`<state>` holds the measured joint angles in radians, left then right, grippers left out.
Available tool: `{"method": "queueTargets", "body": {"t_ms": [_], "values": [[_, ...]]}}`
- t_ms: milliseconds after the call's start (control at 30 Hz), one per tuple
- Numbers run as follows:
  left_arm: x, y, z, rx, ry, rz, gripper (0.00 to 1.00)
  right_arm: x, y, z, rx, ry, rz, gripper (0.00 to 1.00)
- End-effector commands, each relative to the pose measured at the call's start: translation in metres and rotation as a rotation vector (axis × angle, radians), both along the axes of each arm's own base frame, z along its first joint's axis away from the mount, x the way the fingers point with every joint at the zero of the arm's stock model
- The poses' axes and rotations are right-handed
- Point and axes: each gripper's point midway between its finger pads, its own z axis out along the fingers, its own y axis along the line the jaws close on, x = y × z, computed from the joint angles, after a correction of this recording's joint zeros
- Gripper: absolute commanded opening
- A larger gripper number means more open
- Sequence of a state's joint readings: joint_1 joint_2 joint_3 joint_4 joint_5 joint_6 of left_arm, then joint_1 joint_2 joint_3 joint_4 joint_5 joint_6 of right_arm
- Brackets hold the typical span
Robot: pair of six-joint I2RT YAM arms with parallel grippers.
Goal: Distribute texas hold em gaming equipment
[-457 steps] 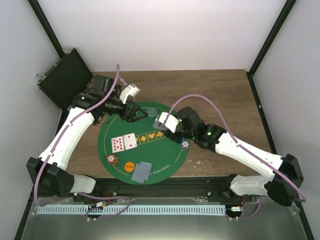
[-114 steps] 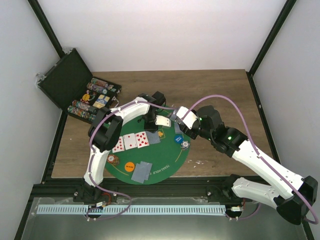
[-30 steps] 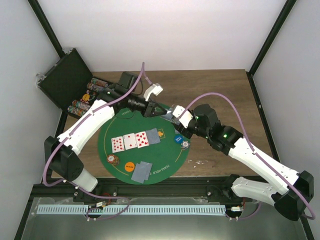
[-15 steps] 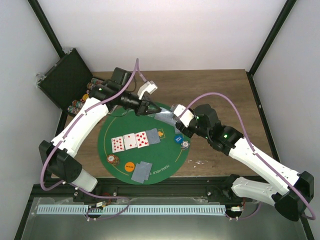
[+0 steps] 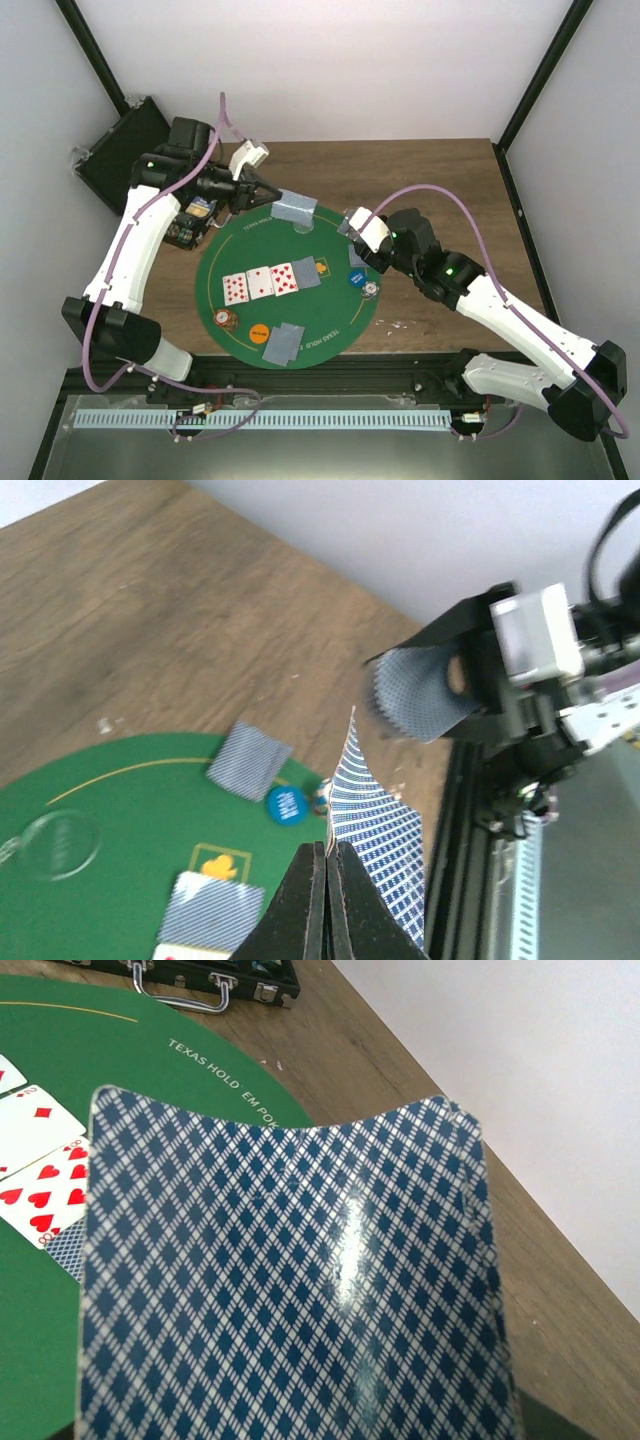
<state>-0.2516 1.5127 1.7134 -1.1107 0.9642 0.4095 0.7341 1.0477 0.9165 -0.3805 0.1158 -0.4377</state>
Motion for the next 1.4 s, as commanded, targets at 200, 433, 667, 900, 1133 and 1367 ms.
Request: {"method": "queueTargets", "body": {"t_ms": [200, 433, 667, 900, 1133, 1367], "values": [[0.022, -0.003, -0.094, 0.226, -0.035, -0.170, 0.00, -0.011, -0.008, 0.018, 0.018, -0.046, 0.030, 0.50], [0.022, -0.054, -0.172, 0.402, -0.024, -0.402, 0.00, -0.021, -0.013, 0.026, 0.017, -0.074, 0.054, 0.50], [0.035, -0.087, -0.221, 0.479, 0.005, -0.508, 0.00, -0.026, -0.018, 0.028, 0.011, -0.087, 0.059, 0.50], [0.034, -0.099, -0.264, 0.608, -0.048, -0.626, 0.00, -0.027, -0.019, 0.026, 0.013, -0.082, 0.056, 0.50], [0.056, -0.106, -0.290, 0.686, -0.130, -0.617, 0.00, -0.028, -0.017, 0.025, 0.025, -0.074, 0.063, 0.51], [0.067, -0.105, -0.304, 0.743, -0.205, -0.628, 0.00, -0.028, -0.016, 0.025, 0.023, -0.074, 0.067, 0.50]]}}
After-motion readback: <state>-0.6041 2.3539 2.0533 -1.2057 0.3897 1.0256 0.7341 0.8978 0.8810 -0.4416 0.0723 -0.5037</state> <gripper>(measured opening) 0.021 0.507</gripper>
